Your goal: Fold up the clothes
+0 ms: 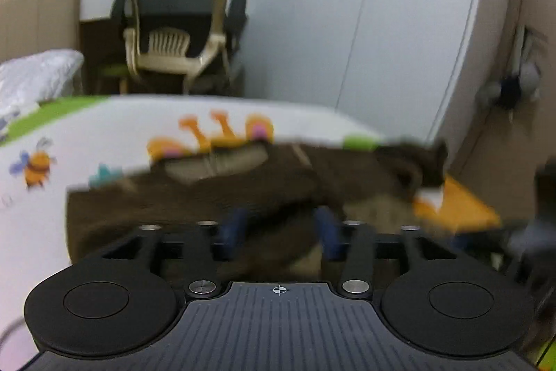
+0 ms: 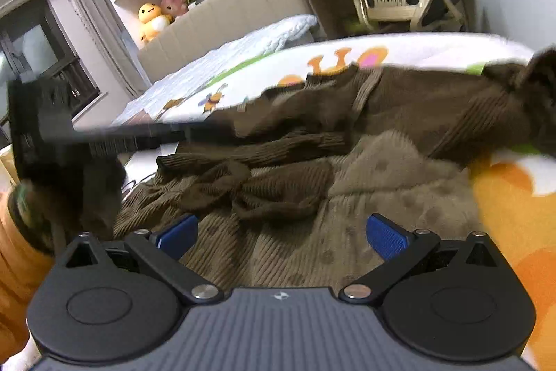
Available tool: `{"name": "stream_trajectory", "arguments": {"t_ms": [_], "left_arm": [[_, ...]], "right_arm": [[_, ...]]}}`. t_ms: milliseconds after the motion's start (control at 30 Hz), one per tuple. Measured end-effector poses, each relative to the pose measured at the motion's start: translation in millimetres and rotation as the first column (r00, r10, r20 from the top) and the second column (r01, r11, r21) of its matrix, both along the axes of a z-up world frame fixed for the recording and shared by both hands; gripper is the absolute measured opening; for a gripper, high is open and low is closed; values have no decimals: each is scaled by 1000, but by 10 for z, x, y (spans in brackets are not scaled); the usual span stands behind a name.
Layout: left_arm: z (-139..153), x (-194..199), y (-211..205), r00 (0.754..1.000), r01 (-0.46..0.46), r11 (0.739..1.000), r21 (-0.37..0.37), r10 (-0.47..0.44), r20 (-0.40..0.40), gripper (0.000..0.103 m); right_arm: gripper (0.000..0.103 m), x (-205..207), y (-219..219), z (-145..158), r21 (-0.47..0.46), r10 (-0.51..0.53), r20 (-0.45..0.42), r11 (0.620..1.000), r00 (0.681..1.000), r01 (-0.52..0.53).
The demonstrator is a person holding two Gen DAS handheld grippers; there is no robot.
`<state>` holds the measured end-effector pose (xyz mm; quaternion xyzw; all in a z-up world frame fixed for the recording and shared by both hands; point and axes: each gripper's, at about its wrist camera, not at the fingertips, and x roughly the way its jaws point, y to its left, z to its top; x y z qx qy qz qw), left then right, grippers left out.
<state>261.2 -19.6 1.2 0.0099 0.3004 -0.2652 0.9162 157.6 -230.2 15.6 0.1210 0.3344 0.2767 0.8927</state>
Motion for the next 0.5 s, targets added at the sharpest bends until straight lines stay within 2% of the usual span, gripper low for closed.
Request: {"name": "stream_trajectory", "arguments": {"t_ms": [100,167,267,300,333,433,500], "left_arm": [[-108,-9,31,999,-34,999,3,34,-15,78],[-143,1,101,998,-58,998,-22,57,-26,82],[-189,-31,184,994,-106,993,-61,104,-26,94],[-206,-63,220,992,-123,990,-71,122,-23,94],[-239,-74,256,990,-141,987,-83,140,-26,94],[-315,-80,368,984,-177,974,-140,171,-53,94],[-304,-86,421,982,-186,966,-178,180,-50,96]], "right_arm": [[103,9,7,186,-55,-27,86,998,996,32],[98,121,57,305,-95,-43,125,994,991,55],[70,388,149,391,-157,-53,140,985,989,75],[54,487,156,412,-190,-73,141,977,987,100],[50,555,137,438,-222,-104,153,965,983,137],[50,589,-180,567,-226,-255,214,926,943,302],[55,531,-446,645,-249,-356,277,870,892,425]]}}
